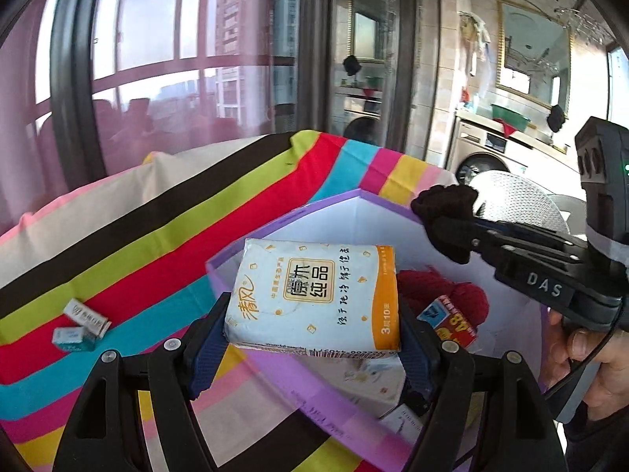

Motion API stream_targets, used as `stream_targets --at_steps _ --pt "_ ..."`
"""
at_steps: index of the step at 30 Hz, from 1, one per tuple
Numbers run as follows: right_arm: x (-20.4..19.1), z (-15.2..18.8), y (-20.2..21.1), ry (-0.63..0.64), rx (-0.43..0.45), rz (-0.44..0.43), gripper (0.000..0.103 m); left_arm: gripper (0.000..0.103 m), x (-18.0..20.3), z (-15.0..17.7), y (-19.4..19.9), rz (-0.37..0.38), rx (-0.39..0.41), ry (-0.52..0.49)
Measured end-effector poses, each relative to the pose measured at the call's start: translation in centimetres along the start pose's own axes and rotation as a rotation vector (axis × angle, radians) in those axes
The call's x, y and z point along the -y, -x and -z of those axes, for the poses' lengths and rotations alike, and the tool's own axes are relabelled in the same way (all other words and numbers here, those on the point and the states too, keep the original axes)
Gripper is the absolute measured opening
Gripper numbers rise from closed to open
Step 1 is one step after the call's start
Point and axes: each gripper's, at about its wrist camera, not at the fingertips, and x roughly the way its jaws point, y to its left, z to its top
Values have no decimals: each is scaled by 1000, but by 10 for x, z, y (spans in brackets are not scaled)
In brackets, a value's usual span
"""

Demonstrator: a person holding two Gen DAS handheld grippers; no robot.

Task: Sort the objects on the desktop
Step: 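Carry the tissue pack and sock into the purple box and release both, then withdraw both grippers from the box toward the two toothpaste boxes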

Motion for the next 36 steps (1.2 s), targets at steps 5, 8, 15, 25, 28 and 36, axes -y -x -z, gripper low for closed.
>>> stream_targets --at_steps 5,8,15,25,28,36 --pt "4 0 0 -17 2 7 27 77 14 -4 -10 52 -3 -40" --pt "5 0 0 -19 -2 13 37 80 21 -4 -15 58 -13 -70" --pt "6 1 0 -29 -5 25 50 81 25 -9 -11 76 -1 -143" --pt "-2 -2 -1 -24 -17 68 69 81 11 -9 2 103 17 -236" --pt "-12 -5 -3 -6 -22 73 71 81 -1 -9 8 99 15 -268" --pt "-52 -16 -14 49 -34 45 74 84 -52 -14 24 64 -8 -284"
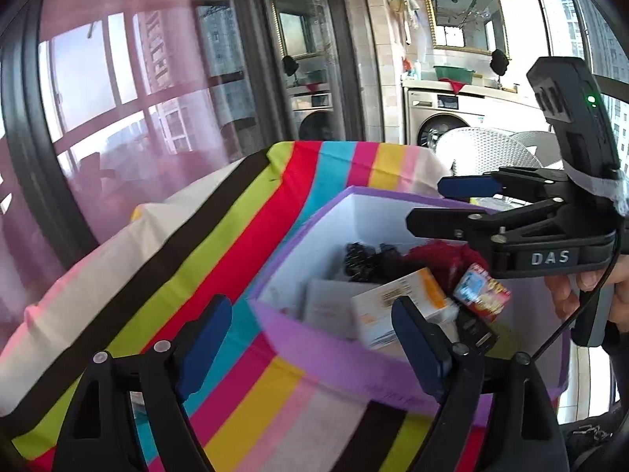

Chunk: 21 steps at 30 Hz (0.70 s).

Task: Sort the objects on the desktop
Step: 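Withdraw both grippers from the box toward the two toothpaste boxes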

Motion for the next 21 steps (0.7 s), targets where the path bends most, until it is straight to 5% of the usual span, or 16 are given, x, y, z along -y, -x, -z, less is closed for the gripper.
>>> stream_targets --at_steps 12,21 --pt "-82 -26 -34 179 -35 -118 84 85 -120 36 10 -149 -94 210" --pt "-165 -30 -100 403 -146 -208 85 85 -200 93 -17 -239 -250 422"
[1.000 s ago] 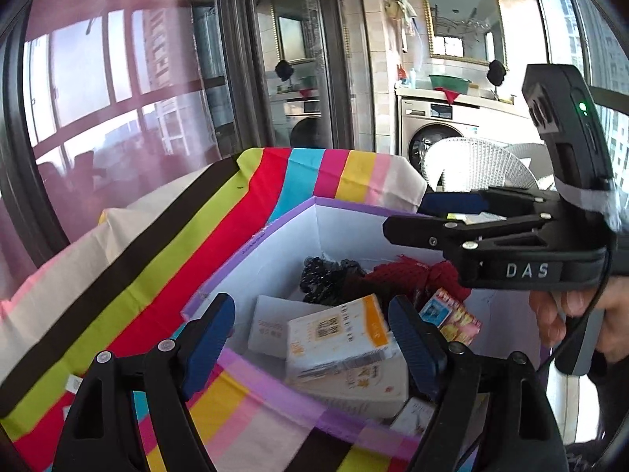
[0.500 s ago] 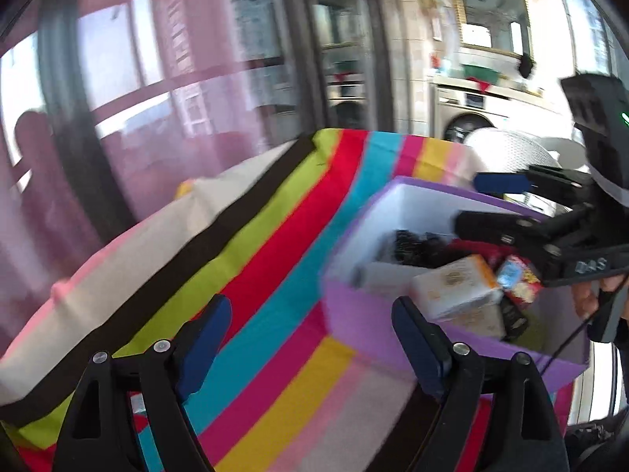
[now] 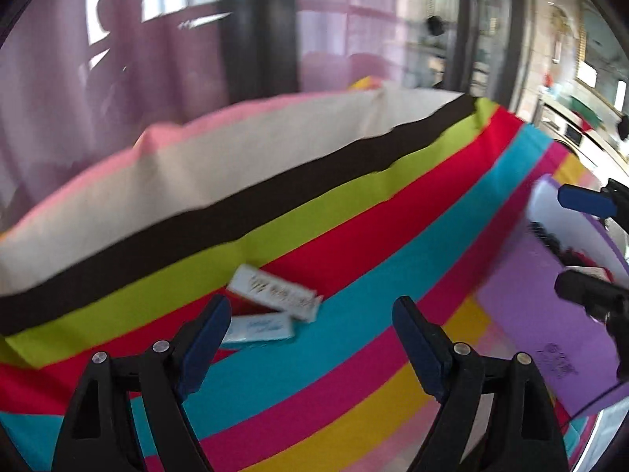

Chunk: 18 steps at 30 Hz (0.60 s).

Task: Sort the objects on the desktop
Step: 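Withdraw both grippers from the box toward the two toothpaste boxes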

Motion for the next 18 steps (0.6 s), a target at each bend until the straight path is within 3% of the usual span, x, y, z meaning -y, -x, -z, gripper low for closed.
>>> stream_targets --at_steps 7,18 --pt "-22 -15 -53 89 -79 -39 84 85 -24 10 -33 -33 -74 39" --pt "-36 -25 -107 184 -167 -17 84 85 -46 28 -80 -81 -165 97"
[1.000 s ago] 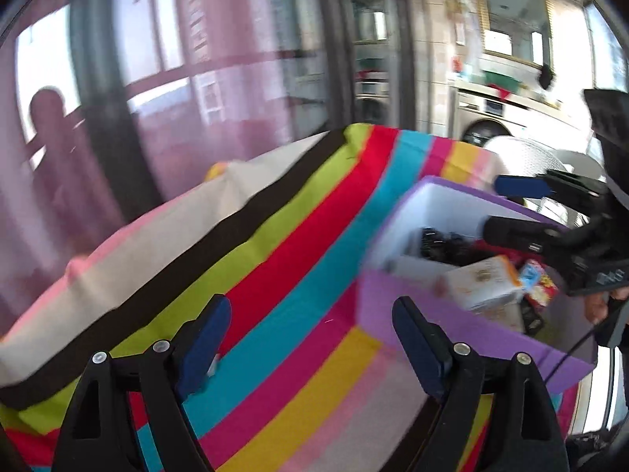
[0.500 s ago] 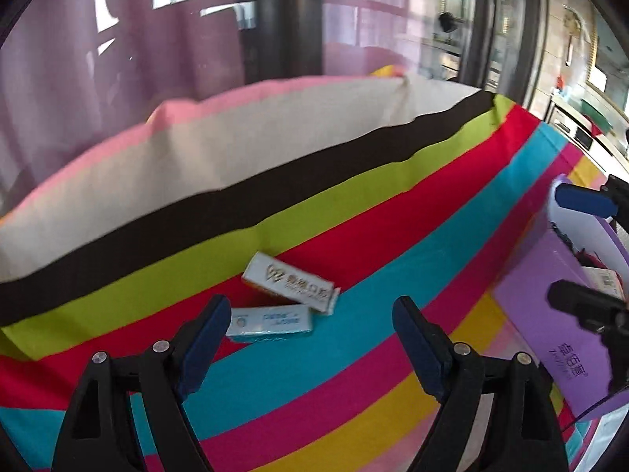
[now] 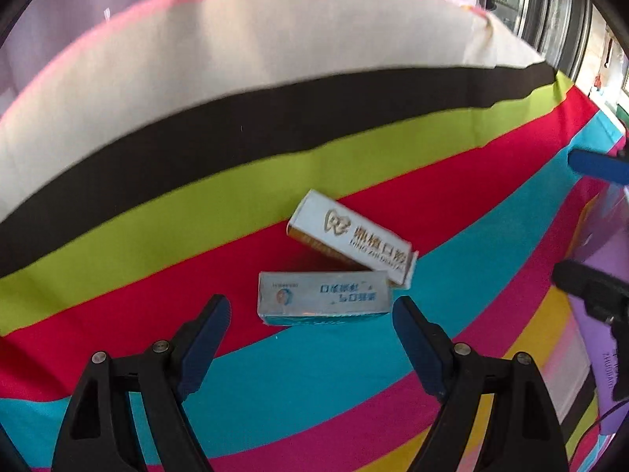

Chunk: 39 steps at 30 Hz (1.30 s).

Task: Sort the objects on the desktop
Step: 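Withdraw both grippers from the box toward the two toothpaste boxes, then grasp the blue-white toothpaste box with the left gripper while the right grasps the DING ZHI DENTAL box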

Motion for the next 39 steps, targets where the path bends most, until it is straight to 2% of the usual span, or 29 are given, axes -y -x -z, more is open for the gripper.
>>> stream_targets --at_steps 5,9,13,15,18,20,27,35,39 --pt "0 -4 -14 4 -16 -9 84 88 -4 0 -5 15 30 20" --pt "-1 -3 -23 12 -35 -8 84 88 -4 1 -10 36 3 44" --pt "0 -2 -29 23 -39 -10 84 88 -9 -1 -14 62 2 158" --pt "2 -1 -30 20 -40 -12 84 88 -6 -1 -17 55 1 166" --pt "3 0 -31 23 -43 -10 84 87 -6 1 -23 -1 -9 178" --pt "3 1 -31 29 -46 -12 84 76 -11 1 -22 16 -4 210" --pt "-3 1 -34 56 -55 -25 84 76 -18 3 -17 2 2 195" --pt "-27 -13 -47 157 -55 -85 84 76 -44 3 9 -46 61 256" --pt "-28 -19 -62 147 -88 -122 74 76 -51 4 15 -39 75 276"
